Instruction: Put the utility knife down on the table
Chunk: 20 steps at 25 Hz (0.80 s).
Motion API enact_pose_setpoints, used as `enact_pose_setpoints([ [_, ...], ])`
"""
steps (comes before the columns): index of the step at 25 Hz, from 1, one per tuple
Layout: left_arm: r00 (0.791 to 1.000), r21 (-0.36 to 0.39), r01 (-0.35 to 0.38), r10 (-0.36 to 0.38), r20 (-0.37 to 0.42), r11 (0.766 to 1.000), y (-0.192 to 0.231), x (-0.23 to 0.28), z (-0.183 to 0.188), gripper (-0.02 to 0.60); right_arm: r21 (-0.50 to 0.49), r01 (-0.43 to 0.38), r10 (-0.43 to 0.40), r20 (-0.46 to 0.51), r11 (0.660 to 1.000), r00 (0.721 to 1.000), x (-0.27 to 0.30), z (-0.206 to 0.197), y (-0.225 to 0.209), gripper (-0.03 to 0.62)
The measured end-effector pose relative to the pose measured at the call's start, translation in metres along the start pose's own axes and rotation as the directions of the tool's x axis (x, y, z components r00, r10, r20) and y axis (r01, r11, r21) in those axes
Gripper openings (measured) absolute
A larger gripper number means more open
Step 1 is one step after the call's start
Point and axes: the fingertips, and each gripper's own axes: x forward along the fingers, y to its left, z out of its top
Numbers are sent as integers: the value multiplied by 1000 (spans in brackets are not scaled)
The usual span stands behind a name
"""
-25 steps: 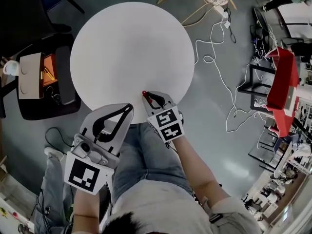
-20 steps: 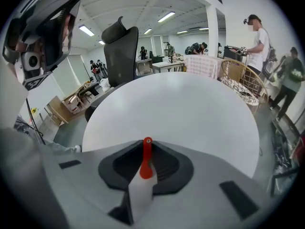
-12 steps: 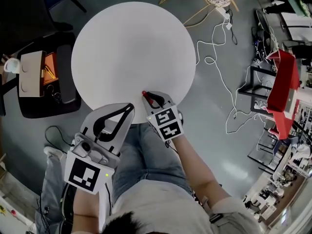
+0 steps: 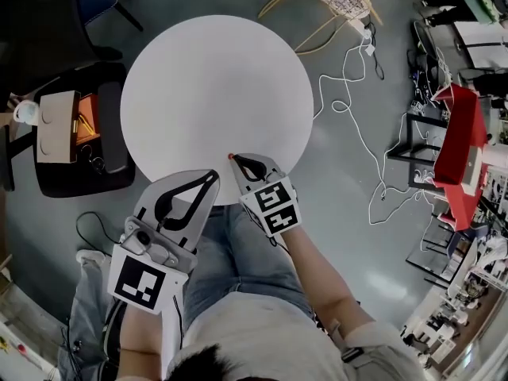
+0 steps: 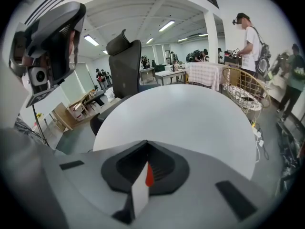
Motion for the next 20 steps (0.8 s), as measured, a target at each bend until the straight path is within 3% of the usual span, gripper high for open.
enact_pose_setpoints([
  [11, 999, 52, 0, -2, 44, 999, -21, 1, 42, 9, -27, -32, 37, 208, 999, 977, -70, 73, 18, 8],
  [20, 998, 89, 31, -36, 47, 996, -53, -1, 67, 9, -54, -26, 47, 439, 998, 897, -158, 134, 41, 8],
])
